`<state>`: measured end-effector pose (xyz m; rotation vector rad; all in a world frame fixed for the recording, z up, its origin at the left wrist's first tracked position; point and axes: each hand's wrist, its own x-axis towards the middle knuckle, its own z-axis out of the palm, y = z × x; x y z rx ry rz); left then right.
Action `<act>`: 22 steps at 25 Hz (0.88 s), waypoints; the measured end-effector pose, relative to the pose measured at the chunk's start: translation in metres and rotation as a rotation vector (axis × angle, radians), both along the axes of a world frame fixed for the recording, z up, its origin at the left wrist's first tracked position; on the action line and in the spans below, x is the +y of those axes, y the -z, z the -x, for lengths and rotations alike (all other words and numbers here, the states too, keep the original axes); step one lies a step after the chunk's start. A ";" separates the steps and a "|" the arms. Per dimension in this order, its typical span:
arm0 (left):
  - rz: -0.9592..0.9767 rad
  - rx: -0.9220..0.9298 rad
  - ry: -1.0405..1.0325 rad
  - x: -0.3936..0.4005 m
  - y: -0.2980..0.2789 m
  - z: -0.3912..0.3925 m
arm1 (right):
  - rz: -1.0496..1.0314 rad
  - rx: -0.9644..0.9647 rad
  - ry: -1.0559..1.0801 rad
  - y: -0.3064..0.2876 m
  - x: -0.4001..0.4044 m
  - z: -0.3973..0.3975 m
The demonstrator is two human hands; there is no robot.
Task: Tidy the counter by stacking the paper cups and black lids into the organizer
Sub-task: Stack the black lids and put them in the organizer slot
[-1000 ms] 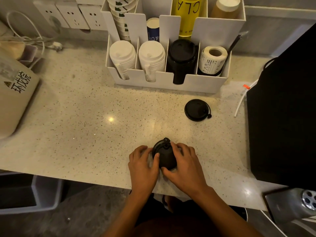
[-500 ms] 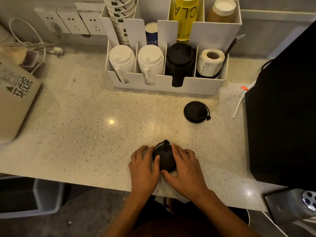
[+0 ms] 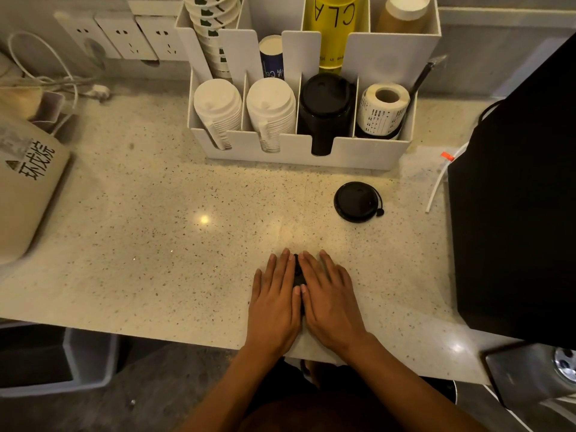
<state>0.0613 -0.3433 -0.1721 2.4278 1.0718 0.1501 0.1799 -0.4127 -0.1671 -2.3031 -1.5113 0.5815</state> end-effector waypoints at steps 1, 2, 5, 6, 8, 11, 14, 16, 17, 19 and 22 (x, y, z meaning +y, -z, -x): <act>-0.002 0.006 -0.001 0.000 0.002 -0.001 | 0.003 -0.008 0.006 0.002 0.000 0.000; -0.002 0.007 -0.007 0.000 0.004 -0.001 | 0.004 -0.007 0.014 0.004 -0.001 0.000; -0.016 -0.007 -0.026 -0.002 0.008 -0.003 | 0.002 -0.005 0.037 0.010 -0.001 0.002; -0.022 -0.012 -0.025 -0.001 0.009 -0.003 | 0.003 -0.011 0.042 0.013 -0.001 0.003; -0.030 -0.003 -0.011 -0.001 0.011 -0.003 | 0.007 -0.015 0.037 0.016 -0.001 0.003; -0.022 0.039 -0.005 0.001 0.008 -0.003 | 0.009 -0.023 0.023 0.018 0.001 0.002; 0.006 0.049 0.014 0.004 0.005 -0.002 | -0.003 -0.017 0.035 0.017 0.001 0.002; 0.005 0.044 0.054 0.006 0.006 0.006 | -0.010 -0.003 0.038 0.016 0.000 0.003; 0.013 0.038 0.068 0.007 0.007 0.011 | -0.012 0.002 0.038 0.016 0.000 0.003; 0.018 0.036 0.072 0.003 0.009 0.020 | -0.009 0.005 0.031 0.015 0.000 0.003; -0.013 0.066 0.047 -0.001 0.012 0.023 | 0.015 0.028 0.030 0.012 0.000 0.004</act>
